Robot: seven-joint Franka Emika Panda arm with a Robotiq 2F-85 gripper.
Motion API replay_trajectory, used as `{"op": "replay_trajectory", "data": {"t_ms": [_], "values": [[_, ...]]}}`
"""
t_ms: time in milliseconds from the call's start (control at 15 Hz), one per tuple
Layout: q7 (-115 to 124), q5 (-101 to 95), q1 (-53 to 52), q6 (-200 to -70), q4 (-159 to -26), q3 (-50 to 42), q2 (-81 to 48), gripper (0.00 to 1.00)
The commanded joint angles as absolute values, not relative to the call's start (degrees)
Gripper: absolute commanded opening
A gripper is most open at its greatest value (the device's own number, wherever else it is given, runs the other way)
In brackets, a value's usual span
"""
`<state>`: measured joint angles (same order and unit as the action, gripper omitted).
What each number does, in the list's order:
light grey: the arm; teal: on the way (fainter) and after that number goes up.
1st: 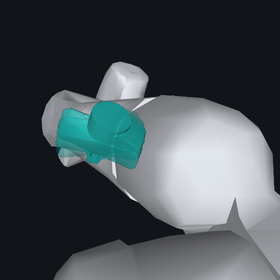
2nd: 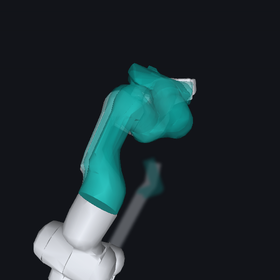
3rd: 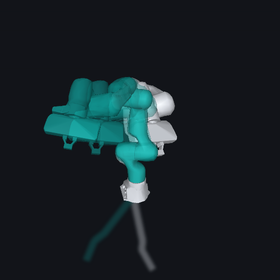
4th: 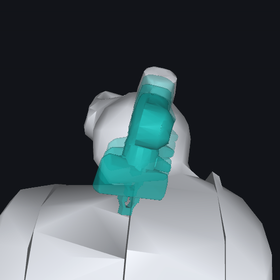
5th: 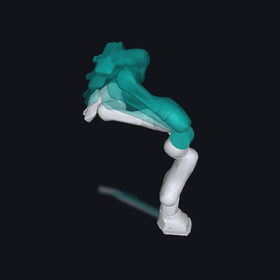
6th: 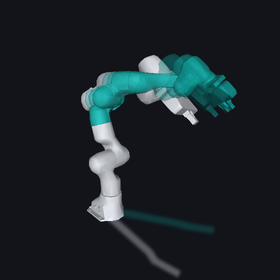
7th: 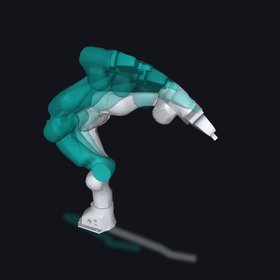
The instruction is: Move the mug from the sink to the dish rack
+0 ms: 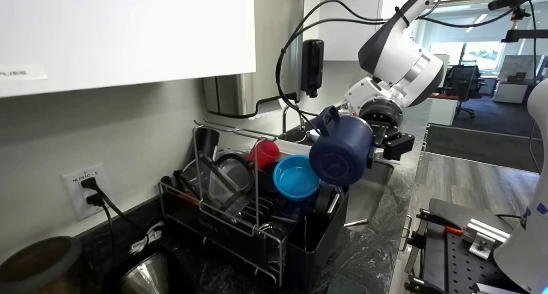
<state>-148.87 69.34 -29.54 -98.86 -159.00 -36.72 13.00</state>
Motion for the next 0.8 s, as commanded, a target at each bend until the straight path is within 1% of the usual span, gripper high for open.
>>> {"op": "replay_trajectory", "data": {"t_ms": [0,400,733], "values": [[-148.9,69.8,-30.1,-98.4,-158.7,-36.6,13.0,0.02],[-148.9,71.0,-33.6,-98.0,-157.8,-35.6,12.9,0.02],[-148.9,74.4,-37.9,-101.4,-156.2,-35.7,14.5,0.02]]}}
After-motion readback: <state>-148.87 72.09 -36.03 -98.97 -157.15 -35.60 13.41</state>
